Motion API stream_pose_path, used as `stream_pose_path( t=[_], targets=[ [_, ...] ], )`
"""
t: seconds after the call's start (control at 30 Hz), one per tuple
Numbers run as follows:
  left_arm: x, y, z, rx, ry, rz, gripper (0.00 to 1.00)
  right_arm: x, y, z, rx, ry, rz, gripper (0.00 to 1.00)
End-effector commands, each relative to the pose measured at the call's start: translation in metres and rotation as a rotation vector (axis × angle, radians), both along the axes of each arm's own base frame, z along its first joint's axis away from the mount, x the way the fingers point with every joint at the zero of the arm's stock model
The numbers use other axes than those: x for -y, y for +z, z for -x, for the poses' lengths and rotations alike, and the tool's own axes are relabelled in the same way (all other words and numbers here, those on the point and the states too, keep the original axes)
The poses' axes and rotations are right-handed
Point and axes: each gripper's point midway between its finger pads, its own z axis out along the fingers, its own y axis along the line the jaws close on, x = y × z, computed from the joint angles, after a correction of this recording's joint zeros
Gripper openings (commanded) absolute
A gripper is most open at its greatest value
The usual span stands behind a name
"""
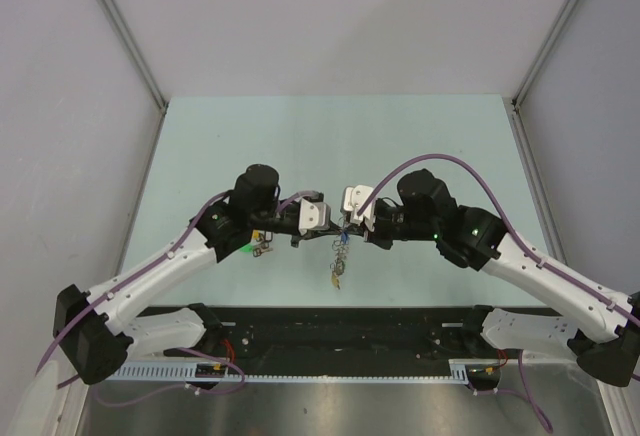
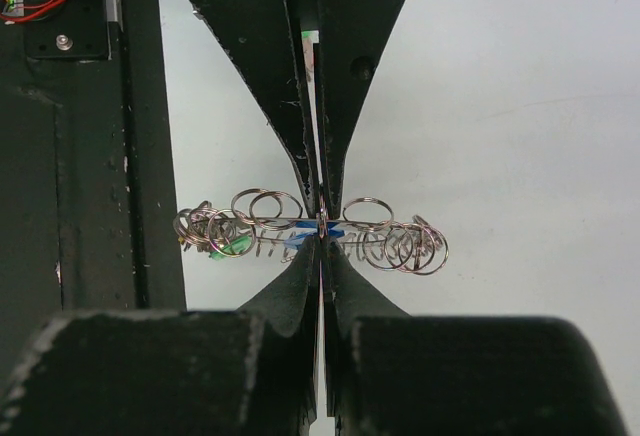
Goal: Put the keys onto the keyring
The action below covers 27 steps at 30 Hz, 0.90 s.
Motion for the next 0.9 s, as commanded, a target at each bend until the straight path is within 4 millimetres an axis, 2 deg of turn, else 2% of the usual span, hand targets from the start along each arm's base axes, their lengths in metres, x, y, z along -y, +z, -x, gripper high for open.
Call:
stream_pose_path(
  t=[0.0,0.2,0.53,0.87],
  targets=[
    [0.013,0.032,0.002,0.052,-0.058,0.087,0.00,-0.011,0.023,0.002,0.039,0.023,-0.081,0.00],
    [0.014,0.032,0.002,0.053,-0.055,0.092,0.00,-0.012,0.023,0.001,0.039,0.015,-0.082,0.00],
    [0.014,0.034,0.003,0.044,-0.049,0.097,0.00,0.001,0.027,0.003,0.034,-0.026,-0.080,0.00],
    [0.017,0.029,0.009,0.033,-0.070,0.059,0.00,-0.005,0.022,0.002,0.022,-0.023,-0.072,0.00]
  ],
)
